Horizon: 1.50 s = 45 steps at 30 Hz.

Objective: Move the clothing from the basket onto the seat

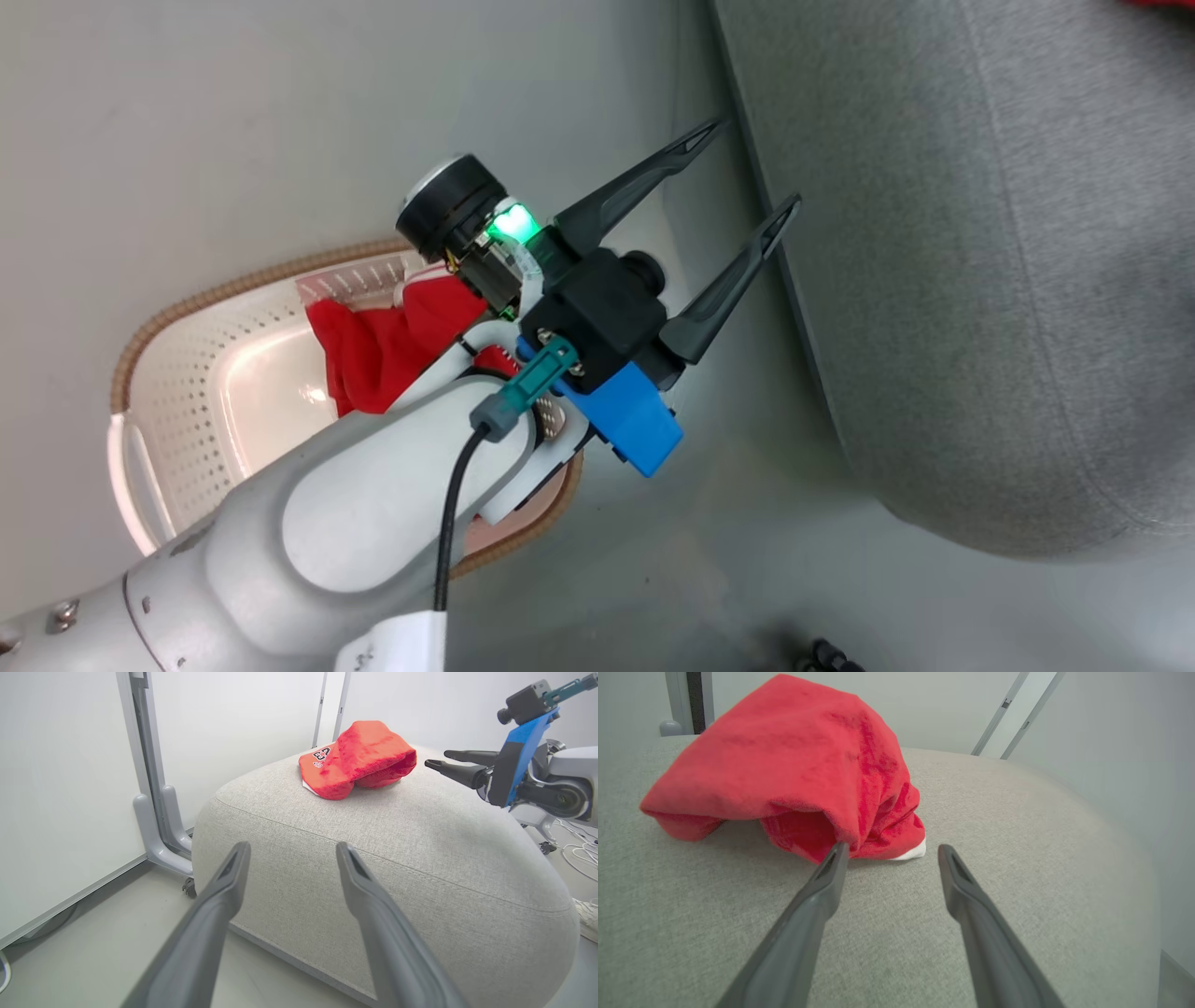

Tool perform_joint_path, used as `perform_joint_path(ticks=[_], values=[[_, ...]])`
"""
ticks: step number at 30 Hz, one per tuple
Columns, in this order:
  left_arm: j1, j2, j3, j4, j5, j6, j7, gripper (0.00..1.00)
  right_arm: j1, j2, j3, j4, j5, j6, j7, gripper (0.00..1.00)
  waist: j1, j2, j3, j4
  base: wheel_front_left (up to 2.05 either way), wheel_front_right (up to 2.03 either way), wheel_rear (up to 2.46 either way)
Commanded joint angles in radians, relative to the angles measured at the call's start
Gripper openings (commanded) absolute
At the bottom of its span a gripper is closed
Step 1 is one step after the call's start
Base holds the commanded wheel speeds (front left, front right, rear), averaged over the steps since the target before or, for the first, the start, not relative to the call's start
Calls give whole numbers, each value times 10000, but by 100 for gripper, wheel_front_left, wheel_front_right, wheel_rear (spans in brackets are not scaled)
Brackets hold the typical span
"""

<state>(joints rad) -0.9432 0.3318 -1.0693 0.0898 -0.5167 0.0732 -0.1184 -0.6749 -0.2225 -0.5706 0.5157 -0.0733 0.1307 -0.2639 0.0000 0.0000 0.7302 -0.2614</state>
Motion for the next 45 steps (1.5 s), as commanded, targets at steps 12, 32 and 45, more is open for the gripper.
perform_joint_path(ticks=[12,32,45], values=[[1850,-30,1200,925,-778,475,-1437,100,2845,41,1390,-1968,689,1,-14,100,0,0,-3174,380,0,0,0],[6390,-935,7043,-379,1107,144,-1470,100,4657,1133,4704,-4234,863,1,-12,100,0,0,-5853,1933,0,0,0],[8508,-1815,9209,-94,2257,-831,-1471,100,5966,1579,5533,-4398,1000,1,-13,100,0,0,-6946,2420,0,0,0]])
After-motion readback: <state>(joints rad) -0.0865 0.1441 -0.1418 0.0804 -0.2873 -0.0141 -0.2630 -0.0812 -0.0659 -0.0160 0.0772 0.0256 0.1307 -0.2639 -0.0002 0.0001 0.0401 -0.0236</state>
